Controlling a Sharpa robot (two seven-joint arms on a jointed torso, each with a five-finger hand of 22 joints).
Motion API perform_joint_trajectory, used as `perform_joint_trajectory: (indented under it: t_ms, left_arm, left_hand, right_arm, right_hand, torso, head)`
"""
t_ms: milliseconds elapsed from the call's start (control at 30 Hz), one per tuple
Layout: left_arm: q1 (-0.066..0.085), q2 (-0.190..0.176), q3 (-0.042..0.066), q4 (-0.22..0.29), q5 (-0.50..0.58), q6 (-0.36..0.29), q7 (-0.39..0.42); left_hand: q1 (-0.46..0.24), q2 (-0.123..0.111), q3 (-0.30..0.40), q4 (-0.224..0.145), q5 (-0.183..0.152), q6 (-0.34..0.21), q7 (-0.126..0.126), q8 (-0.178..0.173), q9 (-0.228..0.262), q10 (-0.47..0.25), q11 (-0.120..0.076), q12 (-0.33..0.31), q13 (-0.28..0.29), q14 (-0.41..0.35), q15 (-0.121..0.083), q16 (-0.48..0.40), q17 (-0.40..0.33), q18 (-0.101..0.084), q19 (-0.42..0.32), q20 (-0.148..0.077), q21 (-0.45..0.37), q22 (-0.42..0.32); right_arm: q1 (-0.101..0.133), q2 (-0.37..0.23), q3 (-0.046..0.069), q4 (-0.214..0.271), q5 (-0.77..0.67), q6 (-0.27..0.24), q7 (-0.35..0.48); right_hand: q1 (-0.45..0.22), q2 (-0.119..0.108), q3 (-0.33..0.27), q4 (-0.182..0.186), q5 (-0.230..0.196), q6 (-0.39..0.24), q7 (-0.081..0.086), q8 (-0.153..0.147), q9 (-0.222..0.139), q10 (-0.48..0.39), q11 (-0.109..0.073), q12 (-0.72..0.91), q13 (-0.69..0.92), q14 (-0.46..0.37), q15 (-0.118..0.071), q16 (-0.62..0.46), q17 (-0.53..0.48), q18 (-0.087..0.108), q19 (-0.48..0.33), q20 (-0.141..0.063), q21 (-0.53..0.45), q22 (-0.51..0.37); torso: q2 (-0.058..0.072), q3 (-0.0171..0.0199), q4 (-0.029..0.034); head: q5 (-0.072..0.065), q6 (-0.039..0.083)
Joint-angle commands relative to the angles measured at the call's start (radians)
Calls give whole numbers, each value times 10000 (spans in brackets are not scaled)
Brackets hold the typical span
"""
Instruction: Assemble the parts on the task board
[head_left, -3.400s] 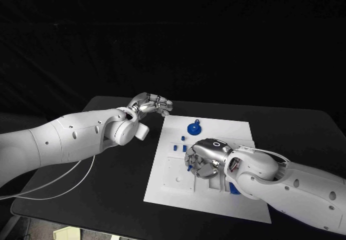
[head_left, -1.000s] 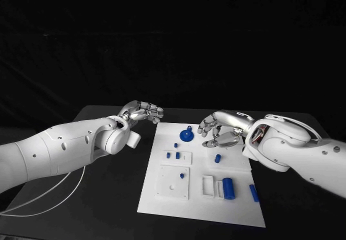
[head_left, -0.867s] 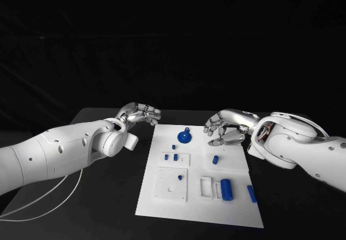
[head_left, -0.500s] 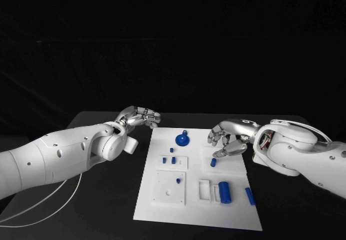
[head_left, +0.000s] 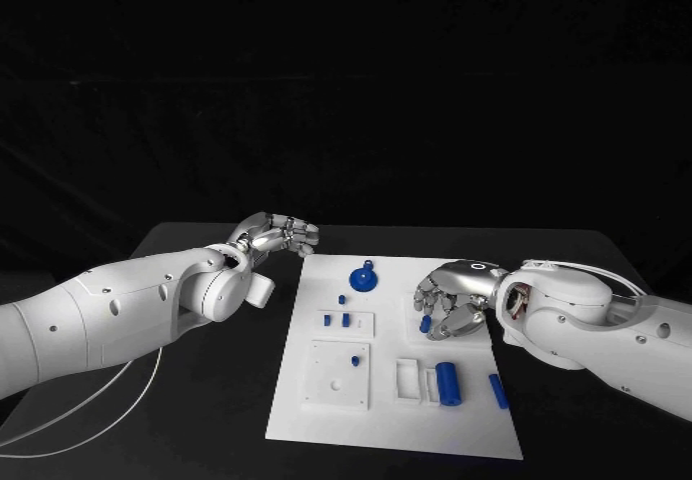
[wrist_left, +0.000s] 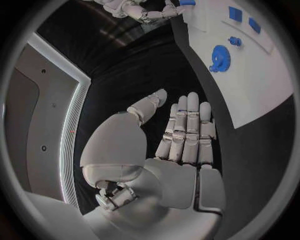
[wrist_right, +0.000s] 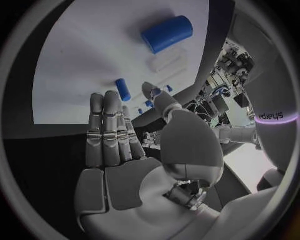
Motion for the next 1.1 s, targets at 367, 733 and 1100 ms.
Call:
perform_joint_trajectory:
  t_ms: [367, 733, 1100]
  left_arm:
    - [6, -44, 7, 28, 147, 86, 111]
    - [5, -30, 7, -40, 153, 123, 85]
    - [4, -30, 6, -56, 153, 141, 86]
  left_hand:
    - [-106, 17, -20, 2, 33, -139, 3, -11, -35, -99, 44, -97, -30, -64, 47, -120, 69, 64, -100, 36, -68, 39]
    - [-117, 7, -25, 3, 33, -184, 20, -24, -46, -131, 61, -122, -37, -89, 62, -167, 104, 59, -130, 50, -83, 55]
    - [-113, 13, -22, 1, 36, -209, 29, -29, -51, -150, 70, -136, -42, -98, 69, -193, 128, 60, -145, 57, -90, 67]
  right_arm:
    - [-137, 274, -114, -207, -721, -203, -349]
    - [-142, 299, -155, -216, -727, -524, -382]
    - [-161, 315, -156, -204, -842, -757, -492]
  right_hand:
    - [679, 57, 1679, 287, -1758, 304, 18, 91, -165, 329, -97, 87, -120, -5, -61, 248, -184, 235, 100, 7, -75, 33]
    - [475, -108, 3305, 1109, -3092, 872, -212, 369, -152, 1180, -407, 538, 288, 197, -349, 717, -31, 235, 435, -171, 190, 270]
    - [226, 186, 3392, 1375, -3116, 1547, -583, 906, 307, 1878, -748, 1061, 1015, 397, -669, 1290, 492, 235, 786, -419, 595, 599]
  torso:
    - [0, -8, 15]
    - [1, -9, 5]
    - [-3, -13, 3]
  head:
    - [32, -103]
    - [40, -129]
    - [33, -147]
